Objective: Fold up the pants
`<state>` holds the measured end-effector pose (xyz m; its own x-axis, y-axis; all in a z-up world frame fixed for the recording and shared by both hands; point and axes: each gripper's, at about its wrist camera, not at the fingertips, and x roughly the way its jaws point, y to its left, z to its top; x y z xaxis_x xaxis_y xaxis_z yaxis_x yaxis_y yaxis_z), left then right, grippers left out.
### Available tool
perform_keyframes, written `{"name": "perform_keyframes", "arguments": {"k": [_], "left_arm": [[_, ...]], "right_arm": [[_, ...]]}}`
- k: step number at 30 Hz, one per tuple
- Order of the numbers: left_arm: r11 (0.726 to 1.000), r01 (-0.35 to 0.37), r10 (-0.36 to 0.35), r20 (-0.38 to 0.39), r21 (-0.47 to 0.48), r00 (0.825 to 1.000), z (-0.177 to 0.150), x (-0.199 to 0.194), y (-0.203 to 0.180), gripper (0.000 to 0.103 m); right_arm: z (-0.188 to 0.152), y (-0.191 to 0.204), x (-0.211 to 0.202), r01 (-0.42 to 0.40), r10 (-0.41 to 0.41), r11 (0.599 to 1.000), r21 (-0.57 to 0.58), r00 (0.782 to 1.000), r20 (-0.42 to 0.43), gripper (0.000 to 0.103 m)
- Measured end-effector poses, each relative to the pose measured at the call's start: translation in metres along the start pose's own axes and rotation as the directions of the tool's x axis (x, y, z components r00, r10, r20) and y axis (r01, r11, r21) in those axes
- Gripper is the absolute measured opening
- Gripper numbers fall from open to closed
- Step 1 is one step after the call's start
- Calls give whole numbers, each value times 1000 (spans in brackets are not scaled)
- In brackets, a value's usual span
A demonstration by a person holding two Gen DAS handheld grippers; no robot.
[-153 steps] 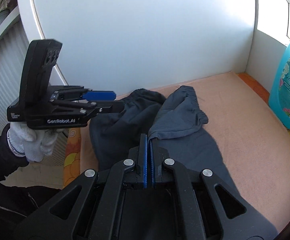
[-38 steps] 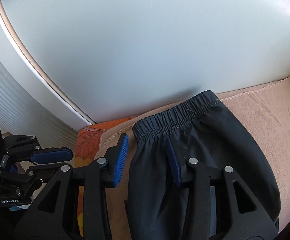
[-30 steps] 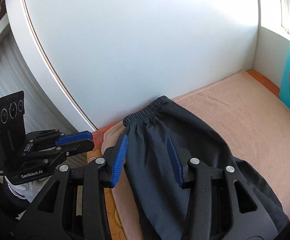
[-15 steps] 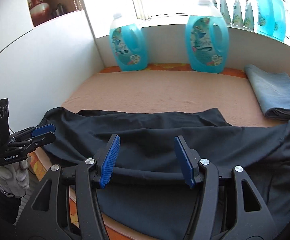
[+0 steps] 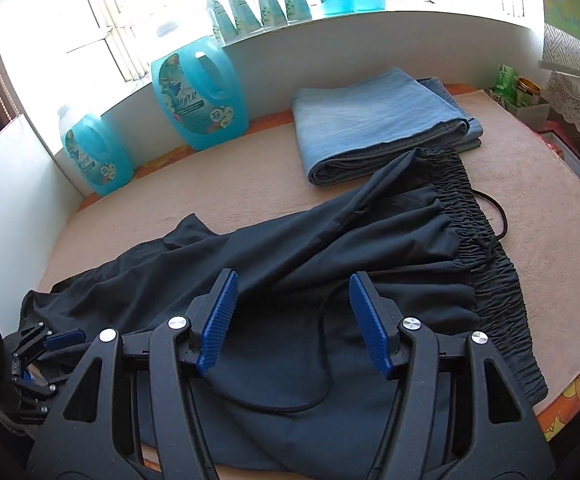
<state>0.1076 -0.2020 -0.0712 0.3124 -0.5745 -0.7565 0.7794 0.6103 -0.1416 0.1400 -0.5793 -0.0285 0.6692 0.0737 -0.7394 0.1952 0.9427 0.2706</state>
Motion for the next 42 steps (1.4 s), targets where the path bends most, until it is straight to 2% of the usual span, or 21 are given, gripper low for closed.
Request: {"name": "perform_keyframes", "arguments": {"k": [3,7,14,15,17,20,21,23,24,25,29,34,38,42], "left_arm": [[999,-22,23,-27,48,999,7,18,-9,60],[989,-98,102,-26,107,994,13,33,-14,60],[983,-146,151,-34,116,988,17,47,-6,59],[981,-151,156,-34,121,987,16,48,-5,56],[981,-149,156,-43,126,987,17,51,-2,27],[985,-134,140,-52,110,989,18,55,6,9],[987,-128,134,-56,100,989,19,56,8,8],[989,-122,127,-47,86,991,21,56,12,5],[989,-126,129,-37,81,991,23,54,13,5],[989,-126,129,-28,76,991,24,52,14,3],[989,-136,134,35,56,990,30,34,18,2],[991,-134,130,105,27,986,32,3,25,2],[992,-126,120,142,31,983,24,-23,23,2],[995,-94,88,128,42,988,11,-32,18,2]], "right_arm": [[20,-27,11,-8,10,997,80,1000,-23,61],[49,-53,31,-10,19,989,150,998,-61,61],[89,-78,91,71,-38,974,216,987,-154,61],[92,-81,99,83,-45,971,222,985,-169,61],[98,-85,115,113,-67,967,229,978,-198,61],[102,-89,133,147,-93,960,238,970,-226,61],[103,-90,136,158,-104,958,237,968,-227,59],[103,-90,140,155,-98,958,241,968,-230,40],[102,-89,140,136,-78,960,246,970,-232,18],[102,-90,139,120,-62,960,253,972,-228,8],[103,-86,107,66,-29,964,259,989,-146,6],[91,-78,27,-18,20,967,255,1000,-7,5],[55,-72,-35,-50,33,967,249,997,72,5],[0,-77,-76,-49,13,961,272,991,130,5]]}}
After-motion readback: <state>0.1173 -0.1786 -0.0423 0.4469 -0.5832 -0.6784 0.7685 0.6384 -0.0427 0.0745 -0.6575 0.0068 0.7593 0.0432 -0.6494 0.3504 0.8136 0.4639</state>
